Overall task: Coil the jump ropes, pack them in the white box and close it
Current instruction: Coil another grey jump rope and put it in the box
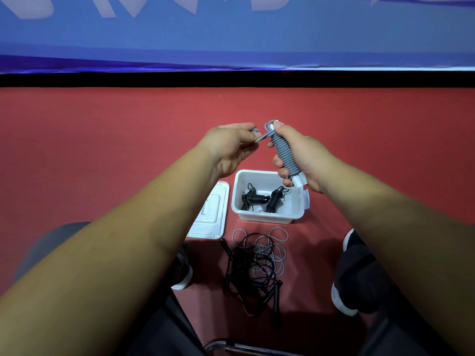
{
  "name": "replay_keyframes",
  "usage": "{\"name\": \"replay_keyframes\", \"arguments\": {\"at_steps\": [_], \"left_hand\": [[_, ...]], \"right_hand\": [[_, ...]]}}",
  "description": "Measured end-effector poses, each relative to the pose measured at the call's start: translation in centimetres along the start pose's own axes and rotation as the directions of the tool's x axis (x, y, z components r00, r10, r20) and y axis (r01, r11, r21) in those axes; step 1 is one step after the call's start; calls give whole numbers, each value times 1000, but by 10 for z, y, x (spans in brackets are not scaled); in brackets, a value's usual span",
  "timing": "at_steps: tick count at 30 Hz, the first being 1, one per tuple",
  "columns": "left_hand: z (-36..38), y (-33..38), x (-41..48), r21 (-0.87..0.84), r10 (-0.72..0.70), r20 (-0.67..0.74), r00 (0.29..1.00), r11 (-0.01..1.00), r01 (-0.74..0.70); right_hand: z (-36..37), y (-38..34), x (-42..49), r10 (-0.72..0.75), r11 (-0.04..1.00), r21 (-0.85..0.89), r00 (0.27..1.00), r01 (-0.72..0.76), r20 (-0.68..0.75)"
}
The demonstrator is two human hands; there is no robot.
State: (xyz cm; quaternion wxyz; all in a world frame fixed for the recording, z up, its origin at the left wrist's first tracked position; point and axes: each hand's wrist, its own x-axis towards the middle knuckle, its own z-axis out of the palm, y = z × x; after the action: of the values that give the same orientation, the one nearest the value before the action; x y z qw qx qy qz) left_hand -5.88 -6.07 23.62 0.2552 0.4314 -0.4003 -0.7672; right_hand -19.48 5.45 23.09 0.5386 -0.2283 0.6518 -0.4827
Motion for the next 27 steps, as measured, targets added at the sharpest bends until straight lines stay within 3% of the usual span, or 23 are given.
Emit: {"name": "replay_keyframes", "arguments": {"at_steps": [12, 27], "left_hand": [[2, -3, 2, 25, 84, -94, 992, 996, -82], [1, -3, -4, 130, 58, 74, 996, 989, -67]], "right_hand": [[4, -1, 0, -19, 1000, -7, 1000, 19, -5], [-1, -3, 0, -58, 998, -36, 998, 57, -6]]}}
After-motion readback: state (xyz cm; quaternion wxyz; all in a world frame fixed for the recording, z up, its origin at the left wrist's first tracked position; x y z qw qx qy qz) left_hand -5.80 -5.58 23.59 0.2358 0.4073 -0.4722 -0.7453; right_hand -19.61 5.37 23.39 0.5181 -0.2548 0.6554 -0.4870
